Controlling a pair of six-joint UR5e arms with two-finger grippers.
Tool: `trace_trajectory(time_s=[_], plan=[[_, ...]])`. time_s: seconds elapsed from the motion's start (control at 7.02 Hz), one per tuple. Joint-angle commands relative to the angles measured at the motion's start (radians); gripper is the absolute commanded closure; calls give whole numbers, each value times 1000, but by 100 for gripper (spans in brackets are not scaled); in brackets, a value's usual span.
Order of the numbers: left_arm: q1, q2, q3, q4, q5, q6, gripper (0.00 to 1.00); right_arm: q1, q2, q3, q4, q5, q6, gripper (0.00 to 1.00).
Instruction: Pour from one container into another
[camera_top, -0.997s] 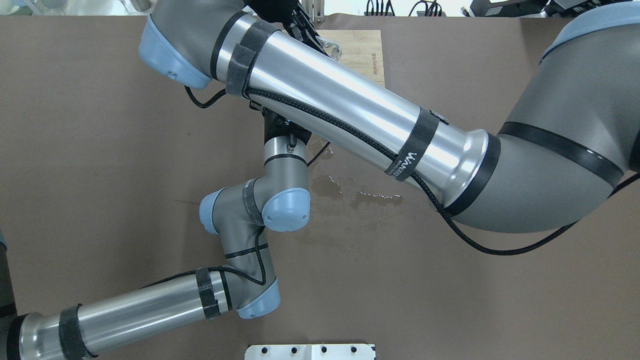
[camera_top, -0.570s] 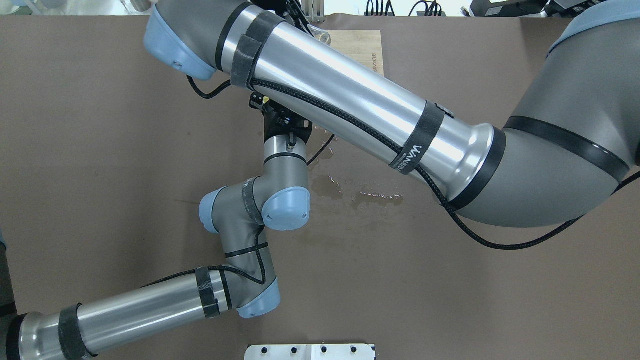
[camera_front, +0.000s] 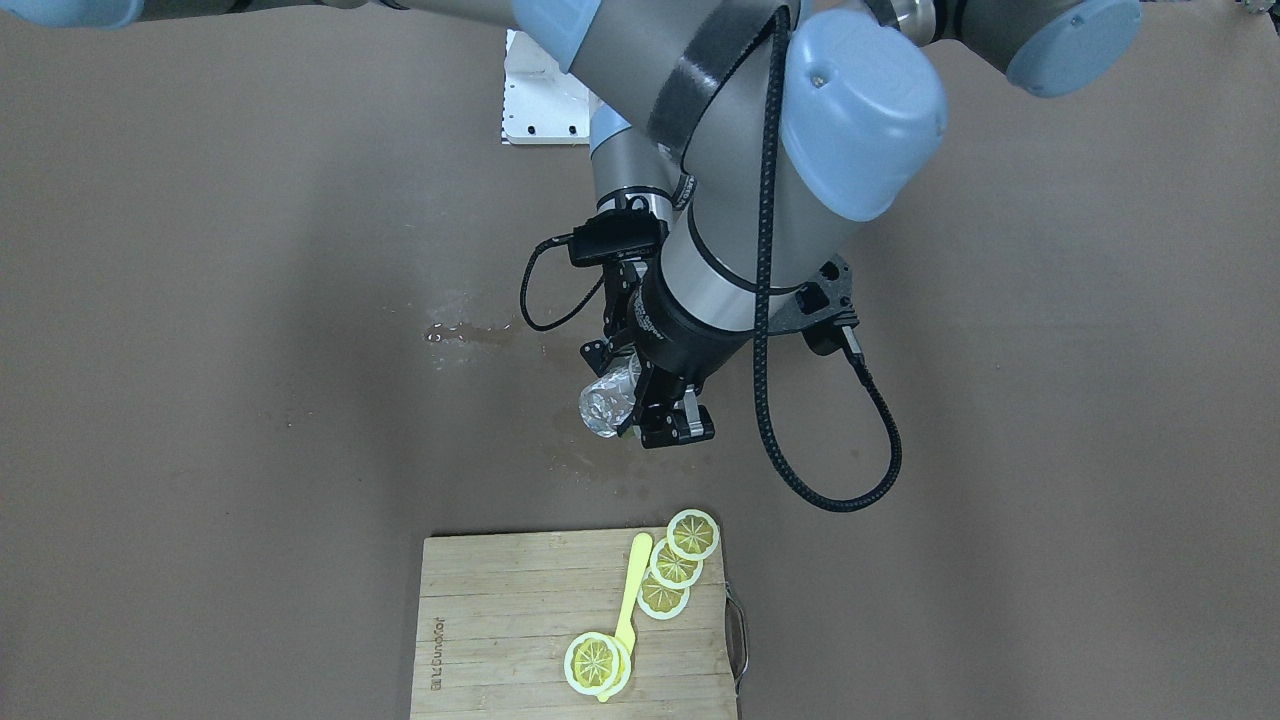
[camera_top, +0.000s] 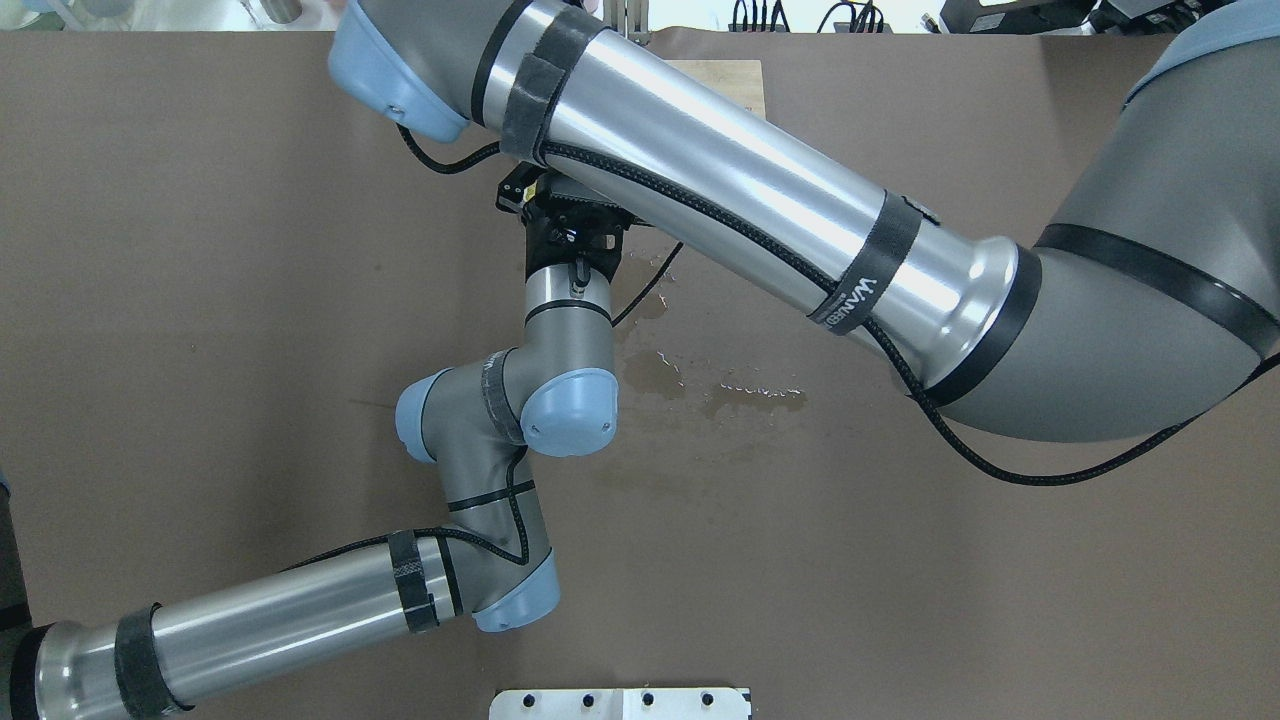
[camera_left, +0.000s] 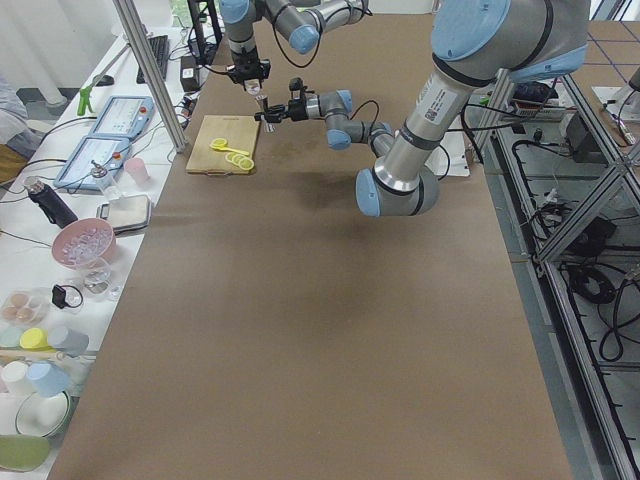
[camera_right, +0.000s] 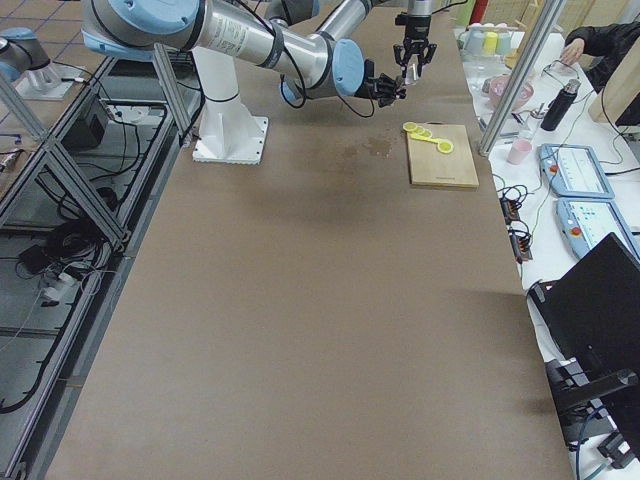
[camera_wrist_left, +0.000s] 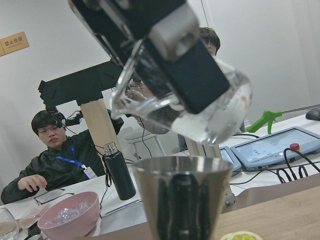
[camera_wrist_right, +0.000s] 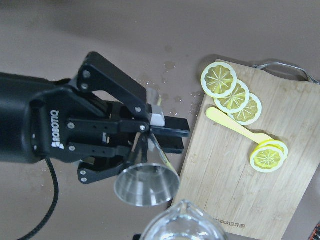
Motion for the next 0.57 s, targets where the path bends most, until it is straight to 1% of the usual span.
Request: trace_trajectory(time_s=[0.0,0.14,0.28,0.43], plan=[[1,0,1,0,0,0,100,86,-63,83,3,53,-1,100],[-1,0,1,0,0,0,100,133,-127,161,3,94,-1,100],[-1,0,1,0,0,0,100,170,-208,260,3,126,-1,100],[-1,0,1,0,0,0,100,192,-292,370,8,137,0,100]])
